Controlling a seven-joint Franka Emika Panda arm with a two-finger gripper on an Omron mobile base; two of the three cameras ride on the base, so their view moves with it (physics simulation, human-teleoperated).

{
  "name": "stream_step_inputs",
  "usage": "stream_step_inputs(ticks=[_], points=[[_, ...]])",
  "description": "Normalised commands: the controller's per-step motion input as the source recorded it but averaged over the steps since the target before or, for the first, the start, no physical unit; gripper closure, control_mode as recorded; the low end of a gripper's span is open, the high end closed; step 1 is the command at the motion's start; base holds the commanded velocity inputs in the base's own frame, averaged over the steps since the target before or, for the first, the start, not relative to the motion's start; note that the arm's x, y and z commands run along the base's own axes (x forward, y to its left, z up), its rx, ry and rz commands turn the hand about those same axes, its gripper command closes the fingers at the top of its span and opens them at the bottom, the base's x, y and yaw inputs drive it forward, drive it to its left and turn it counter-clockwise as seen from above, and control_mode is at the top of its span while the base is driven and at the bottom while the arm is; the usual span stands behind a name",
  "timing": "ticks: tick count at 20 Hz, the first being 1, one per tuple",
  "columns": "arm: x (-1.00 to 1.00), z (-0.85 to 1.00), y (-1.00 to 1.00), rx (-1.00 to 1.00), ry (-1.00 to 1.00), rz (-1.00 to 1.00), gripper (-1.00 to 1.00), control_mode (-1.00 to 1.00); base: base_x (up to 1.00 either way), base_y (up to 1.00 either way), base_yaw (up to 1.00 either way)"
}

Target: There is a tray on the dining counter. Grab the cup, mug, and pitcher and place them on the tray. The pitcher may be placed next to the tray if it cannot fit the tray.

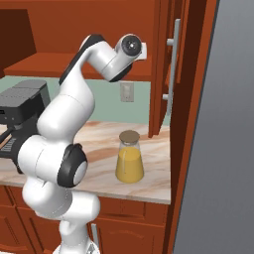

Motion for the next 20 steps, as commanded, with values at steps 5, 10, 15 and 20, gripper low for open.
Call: stream_step_inputs(ticks=[5, 10, 15, 20], points=[[0.05, 0.0, 0.03, 0.0, 0.02, 0.0, -1.0, -1.0, 0.0, 0.0, 0.0], [0.0, -0.02, 0.14, 0.0, 0.01, 0.0, -1.0, -1.0, 0.0, 0.0, 0.0], [0.01, -0.02, 0.13, 0.0, 0.02, 0.0, -1.0, -1.0, 0.0, 0.0, 0.0], [0.06, 0.0, 0.02, 0.0, 0.0, 0.0, -1.0, -1.0, 0.0, 0.0, 0.0]])
